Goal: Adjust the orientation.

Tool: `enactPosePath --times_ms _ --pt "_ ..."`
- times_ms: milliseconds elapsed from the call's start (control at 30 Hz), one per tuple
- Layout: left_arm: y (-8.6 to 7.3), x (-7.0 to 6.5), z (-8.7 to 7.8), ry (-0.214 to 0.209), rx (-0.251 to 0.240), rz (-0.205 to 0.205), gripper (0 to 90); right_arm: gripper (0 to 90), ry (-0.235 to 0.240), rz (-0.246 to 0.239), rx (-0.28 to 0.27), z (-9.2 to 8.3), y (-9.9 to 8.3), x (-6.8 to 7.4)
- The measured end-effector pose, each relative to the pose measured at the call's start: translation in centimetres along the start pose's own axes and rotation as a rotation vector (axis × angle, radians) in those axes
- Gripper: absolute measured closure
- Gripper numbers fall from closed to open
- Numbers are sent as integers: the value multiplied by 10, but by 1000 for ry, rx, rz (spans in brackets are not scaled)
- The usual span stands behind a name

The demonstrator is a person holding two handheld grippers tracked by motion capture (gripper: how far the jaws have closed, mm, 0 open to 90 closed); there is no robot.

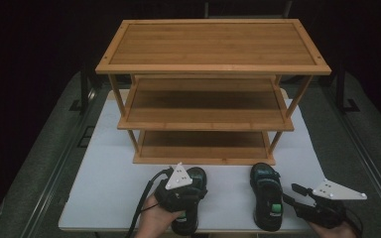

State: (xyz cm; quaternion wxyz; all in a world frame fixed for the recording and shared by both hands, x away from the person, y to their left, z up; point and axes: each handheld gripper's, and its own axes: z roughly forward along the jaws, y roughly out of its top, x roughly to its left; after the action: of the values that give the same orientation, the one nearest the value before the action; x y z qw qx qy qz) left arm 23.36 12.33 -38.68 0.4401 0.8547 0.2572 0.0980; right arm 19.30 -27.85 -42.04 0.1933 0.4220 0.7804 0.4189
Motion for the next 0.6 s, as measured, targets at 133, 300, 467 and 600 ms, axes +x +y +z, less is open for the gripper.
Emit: enactPosePath --times_ms 133,300,467,600 --pt "-1 2 -15 18 -16 1 512 479 20 -12 -16 -7 7 9" --pt "-5 9 -30 37 -17 -6 489 476 31 -13 -36 -11 13 15" --pt "-11 14 -32 39 -1 -12 409 451 72 10 -33 -7 18 20" --pt "-19 15 -29 44 26 -19 402 464 66 10 -23 -2 18 24"
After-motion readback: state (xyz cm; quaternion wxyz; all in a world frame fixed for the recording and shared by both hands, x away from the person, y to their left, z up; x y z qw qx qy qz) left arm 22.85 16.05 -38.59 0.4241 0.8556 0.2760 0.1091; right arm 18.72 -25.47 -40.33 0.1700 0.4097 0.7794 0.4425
